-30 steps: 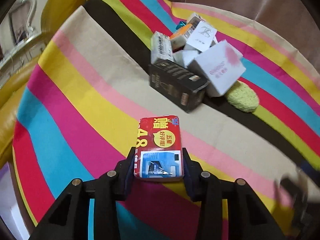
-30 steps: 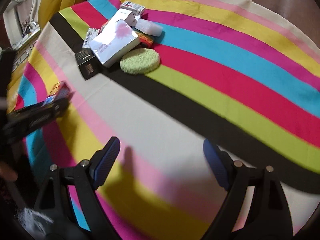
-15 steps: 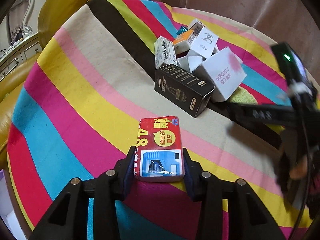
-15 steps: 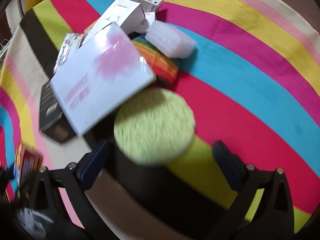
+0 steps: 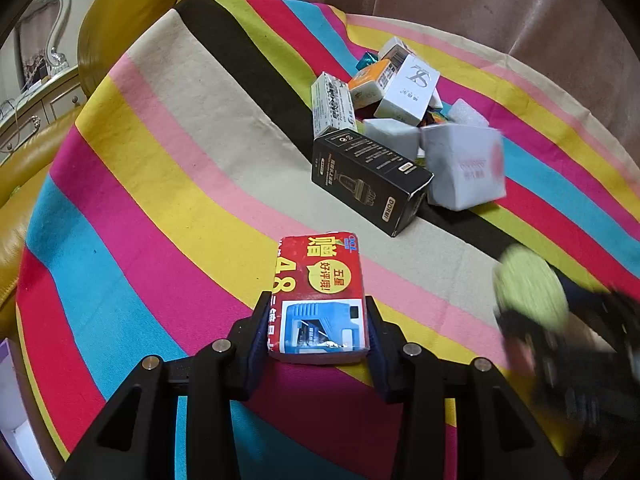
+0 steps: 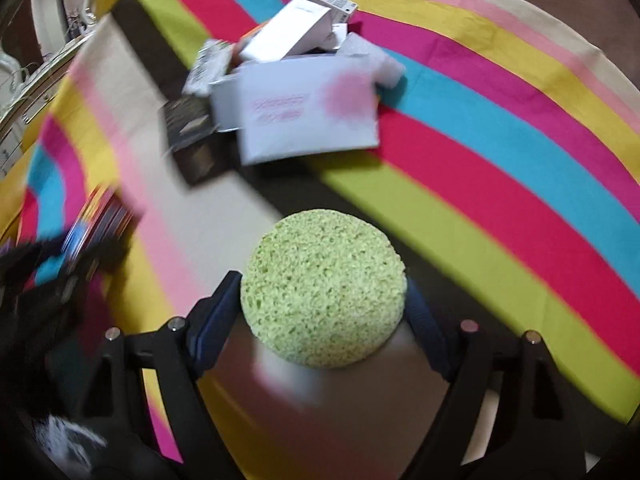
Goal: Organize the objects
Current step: 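Grasp the red printed box with the left tool while the right grasps the green sponge, then carry the red box and green sponge over the purple storage box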
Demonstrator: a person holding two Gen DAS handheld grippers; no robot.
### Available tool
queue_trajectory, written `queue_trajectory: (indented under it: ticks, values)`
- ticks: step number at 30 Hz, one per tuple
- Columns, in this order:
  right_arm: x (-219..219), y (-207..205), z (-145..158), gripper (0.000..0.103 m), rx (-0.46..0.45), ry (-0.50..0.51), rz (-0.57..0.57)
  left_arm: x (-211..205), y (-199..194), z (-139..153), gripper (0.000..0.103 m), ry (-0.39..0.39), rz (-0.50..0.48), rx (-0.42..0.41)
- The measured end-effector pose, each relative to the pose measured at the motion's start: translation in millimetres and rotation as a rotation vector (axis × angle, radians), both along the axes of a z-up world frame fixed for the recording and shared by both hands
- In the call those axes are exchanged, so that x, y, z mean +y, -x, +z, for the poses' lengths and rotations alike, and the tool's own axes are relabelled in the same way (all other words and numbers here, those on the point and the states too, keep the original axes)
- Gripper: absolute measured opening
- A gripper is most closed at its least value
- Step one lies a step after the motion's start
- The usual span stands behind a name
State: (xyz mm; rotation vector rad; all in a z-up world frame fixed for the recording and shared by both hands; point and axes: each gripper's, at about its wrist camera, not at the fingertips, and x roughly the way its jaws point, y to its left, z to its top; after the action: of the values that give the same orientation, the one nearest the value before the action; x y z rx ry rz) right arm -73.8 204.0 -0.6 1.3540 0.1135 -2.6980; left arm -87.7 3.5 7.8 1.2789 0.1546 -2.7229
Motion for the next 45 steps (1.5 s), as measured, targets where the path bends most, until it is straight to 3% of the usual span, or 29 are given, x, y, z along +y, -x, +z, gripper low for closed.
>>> queue_trajectory:
  ticks: [5,14,19,24,32,45]
  values:
    - [-4,-41,0,0.083,0.016,-0.003,-0.025,0,1,0,0.042,0.002,0.004,0.003]
    - [1,-38,5,0.083,0.023,0.002,-0.043,-11,-6,1,0.042,-0.065,0.017,0.025]
    - [5,-30,2,0.083,0.013,0.007,-0.087,-10,-45,8,0.042,-0.083,0.045,0.002]
    - [12,-59,8,0.083,-0.002,0.142,-0.156,-12,-90,20,0.042,-0.029,0.006,0.021]
    - [-24,-93,12,0.083,-0.025,0.153,-0.089,-45,-155,36,0.042,-0.072,-0.013,0.04]
    - [-150,-119,38,0.083,0.004,0.104,0.192,-143,-232,58,0.042,-0.03,0.149,0.096]
